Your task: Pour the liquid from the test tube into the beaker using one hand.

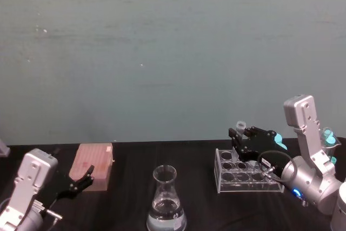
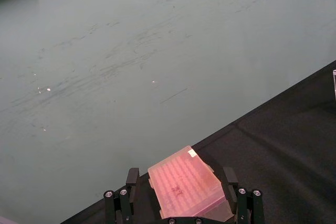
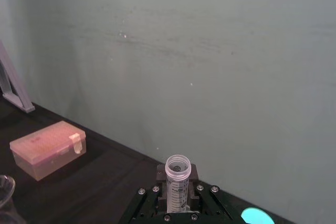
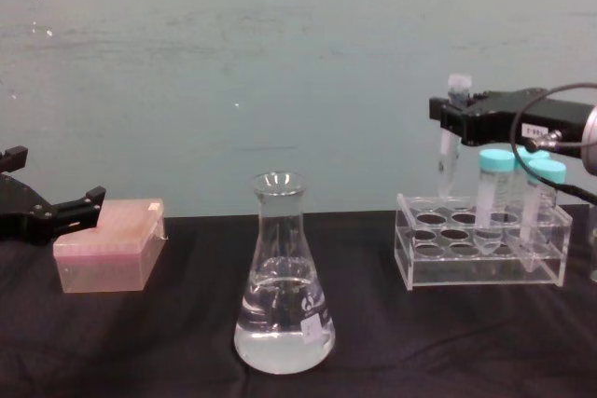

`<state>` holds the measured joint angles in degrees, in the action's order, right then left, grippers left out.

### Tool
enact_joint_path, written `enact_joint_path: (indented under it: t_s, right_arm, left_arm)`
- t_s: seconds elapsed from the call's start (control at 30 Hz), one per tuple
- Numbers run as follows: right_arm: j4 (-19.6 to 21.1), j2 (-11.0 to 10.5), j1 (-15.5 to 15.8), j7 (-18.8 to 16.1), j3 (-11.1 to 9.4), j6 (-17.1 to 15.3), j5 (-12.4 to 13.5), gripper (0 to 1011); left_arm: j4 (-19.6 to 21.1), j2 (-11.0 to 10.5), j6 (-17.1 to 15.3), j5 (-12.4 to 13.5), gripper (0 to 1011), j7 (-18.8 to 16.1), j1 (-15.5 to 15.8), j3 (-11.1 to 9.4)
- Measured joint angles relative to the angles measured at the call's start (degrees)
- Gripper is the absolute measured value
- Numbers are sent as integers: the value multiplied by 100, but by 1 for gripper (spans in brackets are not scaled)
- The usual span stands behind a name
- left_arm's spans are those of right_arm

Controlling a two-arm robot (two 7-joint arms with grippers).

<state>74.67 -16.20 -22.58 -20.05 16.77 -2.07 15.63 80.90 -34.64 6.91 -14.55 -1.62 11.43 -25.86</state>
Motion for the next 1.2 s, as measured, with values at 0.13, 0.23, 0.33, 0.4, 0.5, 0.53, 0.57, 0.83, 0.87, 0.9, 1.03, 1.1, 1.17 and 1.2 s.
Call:
enact_joint_path:
  t_s: [0.13,0.23,0.33,0.4,0.5,0.53,0.57,0.83,0.87,0.9,1.03,1.1,1.17,1.2]
  right_arm:
    - [-68,-17,-22,-55,16,-12,8,224]
    - [-166,-48,-76,-126,71,27,-28,224]
    - [-287,-78,-145,-205,134,104,-92,224]
    - [-350,-89,-174,-239,163,145,-123,223]
    - [-466,-99,-235,-294,213,220,-176,223]
    - [-486,-99,-247,-302,222,236,-184,224]
    - [-527,-97,-268,-315,235,259,-197,223]
    - [-718,-58,-354,-365,285,369,-240,223]
    - [-753,-49,-370,-373,293,389,-250,223]
    - [-769,-46,-377,-378,296,398,-254,224]
    - [-834,-29,-409,-400,310,436,-265,224]
    - [-868,-18,-424,-408,317,458,-271,224]
    - [-890,-10,-435,-412,322,473,-279,224]
    - [-911,-4,-445,-414,325,488,-288,224]
  left_arm:
    - [0,0,0,0,1000,0,0,0]
    - [0,0,0,0,1000,0,0,0]
    - [0,0,0,0,1000,0,0,0]
    - [0,0,0,0,1000,0,0,0]
    - [0,0,0,0,1000,0,0,0]
    - [0,0,0,0,1000,0,0,0]
    - [0,0,0,0,1000,0,0,0]
    - [0,0,0,0,1000,0,0,0]
    - [0,0,0,0,1000,0,0,0]
    - [0,0,0,0,1000,0,0,0]
    - [0,0,0,0,1000,0,0,0]
    - [0,0,0,0,1000,0,0,0]
    - [0,0,0,0,1000,0,0,0]
    - [0,0,0,0,1000,0,0,0]
